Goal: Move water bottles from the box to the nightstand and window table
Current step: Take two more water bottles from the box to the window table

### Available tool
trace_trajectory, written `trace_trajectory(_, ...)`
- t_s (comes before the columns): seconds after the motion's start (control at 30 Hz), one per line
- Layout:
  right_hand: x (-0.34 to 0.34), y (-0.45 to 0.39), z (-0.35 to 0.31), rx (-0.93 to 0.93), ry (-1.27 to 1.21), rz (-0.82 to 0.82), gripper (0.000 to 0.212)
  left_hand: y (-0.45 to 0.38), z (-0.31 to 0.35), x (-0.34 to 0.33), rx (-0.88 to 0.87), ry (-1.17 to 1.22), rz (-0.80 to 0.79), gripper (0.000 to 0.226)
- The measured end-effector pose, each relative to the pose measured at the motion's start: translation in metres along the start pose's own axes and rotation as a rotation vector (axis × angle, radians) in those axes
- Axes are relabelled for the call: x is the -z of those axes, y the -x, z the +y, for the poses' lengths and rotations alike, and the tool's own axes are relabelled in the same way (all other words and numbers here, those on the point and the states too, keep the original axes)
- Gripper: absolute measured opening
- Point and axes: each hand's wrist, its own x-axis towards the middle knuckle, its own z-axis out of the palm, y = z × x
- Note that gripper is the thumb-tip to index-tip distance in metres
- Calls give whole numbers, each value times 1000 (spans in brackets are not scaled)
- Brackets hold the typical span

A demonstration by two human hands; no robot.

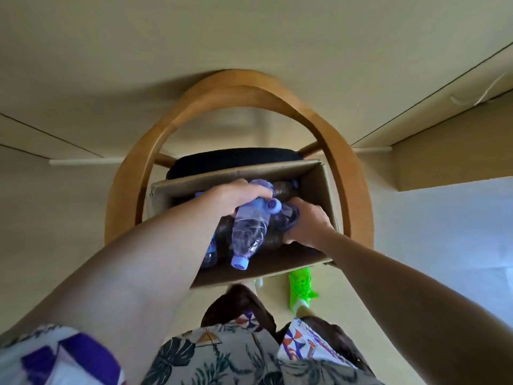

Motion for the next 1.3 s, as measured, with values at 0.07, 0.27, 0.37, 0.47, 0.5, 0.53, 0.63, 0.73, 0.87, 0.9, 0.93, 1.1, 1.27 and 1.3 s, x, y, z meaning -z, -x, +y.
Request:
trace_trajectory(0.07, 18, 10, -1, -51, -154, 24, 71, 18, 17, -7, 9, 145, -44, 52)
trace_trajectory(0.27, 80, 56, 20, -178, -633, 252, 59, 80, 76, -31, -19, 240, -215, 34)
trace_trajectory(0.37, 105, 91, 45, -167, -749, 346, 55, 117, 112, -68, -117, 139, -273, 30)
trace_trajectory(0.47, 132, 134, 86, -144, -899, 416, 61, 153, 142, -124, -231, 62, -264, 24)
trace_trajectory(0.5, 140, 150, 103, -129, -957, 439, 63, 164, 149, -146, -270, 44, -261, 22)
trace_trajectory(0.53, 147, 167, 121, -112, -1002, 467, 64, 175, 157, -169, -296, 18, -260, 23)
trace_trajectory(0.63, 162, 217, 173, -82, -1116, 587, 56, 198, 175, -236, -360, -90, -258, 31)
trace_trajectory(0.73, 174, 276, 238, -81, -1218, 750, 60, 226, 196, -318, -477, -214, -267, 34)
trace_trajectory(0.87, 180, 356, 331, -122, -1372, 990, 61, 267, 217, -438, -604, -313, -380, 29)
trace_trajectory(0.9, 179, 375, 353, -125, -1416, 1044, 59, 278, 220, -467, -627, -340, -426, 29)
trace_trajectory(0.93, 178, 392, 373, -131, -1458, 1099, 57, 288, 222, -496, -649, -363, -473, 28)
trace_trajectory(1.1, 175, 468, 466, -186, -1560, 1347, 39, 337, 228, -629, -719, -525, -644, 21)
trace_trajectory(1.27, 169, 521, 544, -284, -1585, 1555, 37, 356, 237, -746, -808, -677, -755, 39)
trace_trajectory(1.3, 168, 531, 563, -315, -1588, 1593, 40, 358, 240, -772, -813, -700, -791, 38)
